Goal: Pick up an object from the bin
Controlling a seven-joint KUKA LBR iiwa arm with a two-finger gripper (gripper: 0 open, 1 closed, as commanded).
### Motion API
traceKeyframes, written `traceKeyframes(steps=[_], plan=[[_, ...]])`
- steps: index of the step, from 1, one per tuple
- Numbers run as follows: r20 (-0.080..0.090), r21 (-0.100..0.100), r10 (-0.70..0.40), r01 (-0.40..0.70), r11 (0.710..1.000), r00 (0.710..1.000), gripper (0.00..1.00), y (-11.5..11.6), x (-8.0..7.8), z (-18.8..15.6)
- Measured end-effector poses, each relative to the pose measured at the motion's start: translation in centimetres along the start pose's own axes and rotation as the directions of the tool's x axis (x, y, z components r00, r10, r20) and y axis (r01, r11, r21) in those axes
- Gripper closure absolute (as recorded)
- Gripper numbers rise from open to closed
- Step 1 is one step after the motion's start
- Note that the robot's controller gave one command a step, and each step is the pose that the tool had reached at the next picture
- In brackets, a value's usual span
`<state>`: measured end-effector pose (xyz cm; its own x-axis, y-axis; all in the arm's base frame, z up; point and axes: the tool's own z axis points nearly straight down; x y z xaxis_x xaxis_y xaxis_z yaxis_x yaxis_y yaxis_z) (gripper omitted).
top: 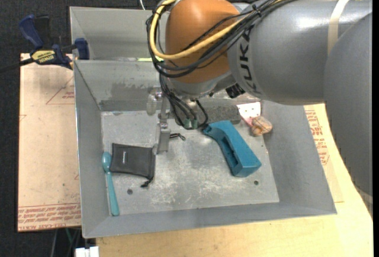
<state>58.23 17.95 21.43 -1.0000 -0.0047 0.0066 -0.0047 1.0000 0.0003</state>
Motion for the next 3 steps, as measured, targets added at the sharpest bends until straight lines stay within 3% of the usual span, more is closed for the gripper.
traceKeyframes(steps=[1,2,3], plan=[[0.007,-0.001,0.003,-0.003,1.000,1.000,0.00,-0.1,-0.2,-0.5],[0.008,-0.002,-0.065,0.065,0.998,0.998,0.00,1.3,0.9,6.6],[0.018,0.000,-0.205,0.205,0.979,0.979,0.00,2.0,5.6,9.1]])
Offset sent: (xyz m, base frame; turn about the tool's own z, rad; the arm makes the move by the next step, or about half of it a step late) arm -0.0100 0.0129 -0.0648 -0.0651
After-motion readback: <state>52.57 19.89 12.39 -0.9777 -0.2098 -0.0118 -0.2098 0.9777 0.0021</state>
